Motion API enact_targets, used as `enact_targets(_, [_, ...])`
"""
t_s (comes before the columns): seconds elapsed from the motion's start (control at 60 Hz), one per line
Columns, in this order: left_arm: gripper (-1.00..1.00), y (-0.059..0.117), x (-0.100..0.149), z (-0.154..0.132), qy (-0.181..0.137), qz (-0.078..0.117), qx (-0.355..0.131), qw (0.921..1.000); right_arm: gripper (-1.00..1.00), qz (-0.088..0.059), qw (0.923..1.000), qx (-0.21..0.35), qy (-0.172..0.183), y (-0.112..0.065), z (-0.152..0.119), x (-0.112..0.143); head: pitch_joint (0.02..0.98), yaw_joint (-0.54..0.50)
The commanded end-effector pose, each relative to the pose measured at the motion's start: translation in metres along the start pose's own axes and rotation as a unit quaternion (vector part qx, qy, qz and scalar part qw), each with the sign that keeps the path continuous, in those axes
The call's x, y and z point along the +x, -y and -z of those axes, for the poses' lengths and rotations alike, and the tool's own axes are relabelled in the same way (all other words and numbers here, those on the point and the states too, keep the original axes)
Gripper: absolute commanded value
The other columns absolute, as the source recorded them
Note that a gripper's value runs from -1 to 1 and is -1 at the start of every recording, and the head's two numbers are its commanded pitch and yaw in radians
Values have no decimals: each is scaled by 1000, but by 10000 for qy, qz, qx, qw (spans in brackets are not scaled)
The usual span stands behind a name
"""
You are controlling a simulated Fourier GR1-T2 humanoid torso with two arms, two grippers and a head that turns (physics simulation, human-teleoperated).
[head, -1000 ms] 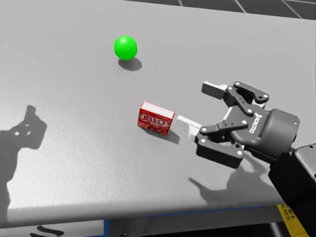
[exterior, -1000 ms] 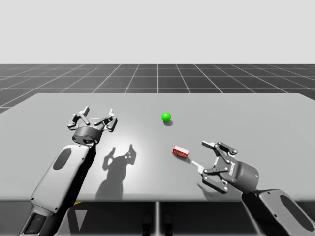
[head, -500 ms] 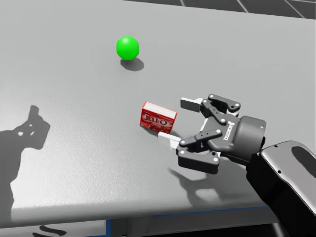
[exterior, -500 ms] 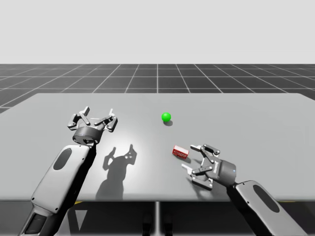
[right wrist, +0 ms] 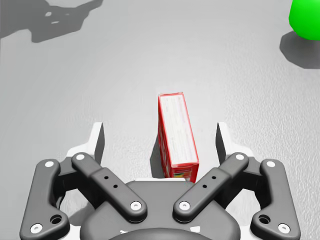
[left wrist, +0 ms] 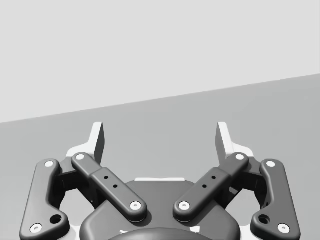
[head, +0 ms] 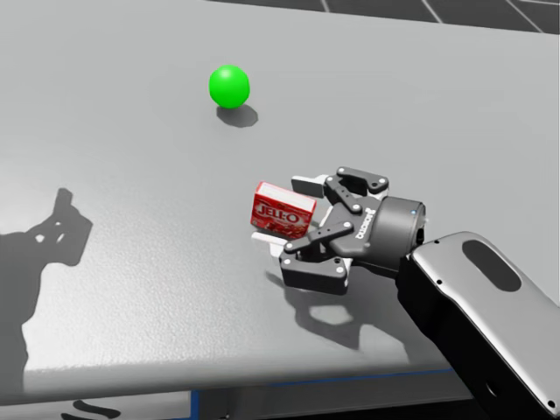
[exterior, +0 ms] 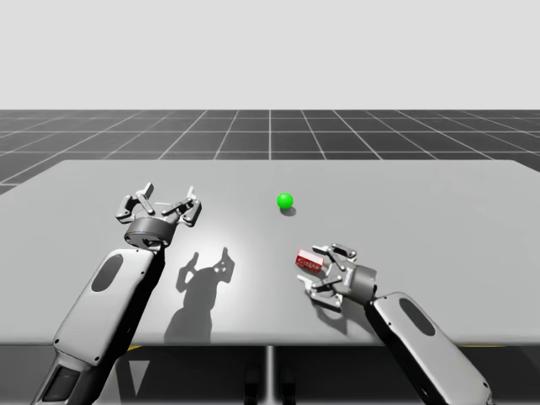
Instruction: Watch the red light. When it turns green, pick up the object.
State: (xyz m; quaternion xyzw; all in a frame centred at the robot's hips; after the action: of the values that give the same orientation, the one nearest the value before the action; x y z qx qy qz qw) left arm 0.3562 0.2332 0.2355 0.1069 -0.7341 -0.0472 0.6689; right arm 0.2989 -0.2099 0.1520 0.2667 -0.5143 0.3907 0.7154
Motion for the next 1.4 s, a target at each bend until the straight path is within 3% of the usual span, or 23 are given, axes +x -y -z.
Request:
enact_targets(0.017, [-1000,0,0,0,0,0,1,10000,-949,0,9999,-31,-130,1,6,-4,877,-187])
enact_targets(0.033, [-1000,0,0,0,0,0,1,10000,-790,-26,9999,-90,-101,1,5,-4,876,-187])
enact_targets(0.05, [-1000,0,0,0,0,0,0,10000,-422,-49,9997,-205,-83,1,5,-5,876,-188])
enact_targets(0.067, [-1000,0,0,0,0,0,0,10000,89,-39,9997,-213,-65,1,5,-5,876,-188])
enact_targets(0.083, [-1000,0,0,0,0,0,1,10000,947,-66,9997,-221,-47,1,4,-6,875,-188])
enact_targets(0.1, [-1000,0,0,0,0,0,0,10000,1000,-49,9998,-187,-65,1,4,-5,875,-188])
enact_targets(0.35, [-1000,-2,0,0,8,-9,15,10000,1000,-46,9998,-160,-98,2,3,-8,828,-196])
enact_targets(0.717, [-1000,-1,1,0,26,-29,-16,10000,1000,-136,9997,-179,-94,2,3,-11,525,-217])
enact_targets(1.0, [-1000,0,1,-1,37,-24,-17,10000,1000,-218,9996,-202,-15,2,1,-9,463,-219])
enact_targets(1.083, [-1000,0,1,-1,39,-30,-20,10000,1000,-246,9993,-230,155,2,-4,2,465,-219])
enact_targets(1.217, [-1000,0,1,-1,39,-30,-20,10000,1000,-418,9953,-489,723,6,-13,30,468,-219])
enact_targets(1.4, [-1000,0,1,-1,42,-36,-28,10000,1000,-399,9858,-870,1378,12,-23,74,466,-220])
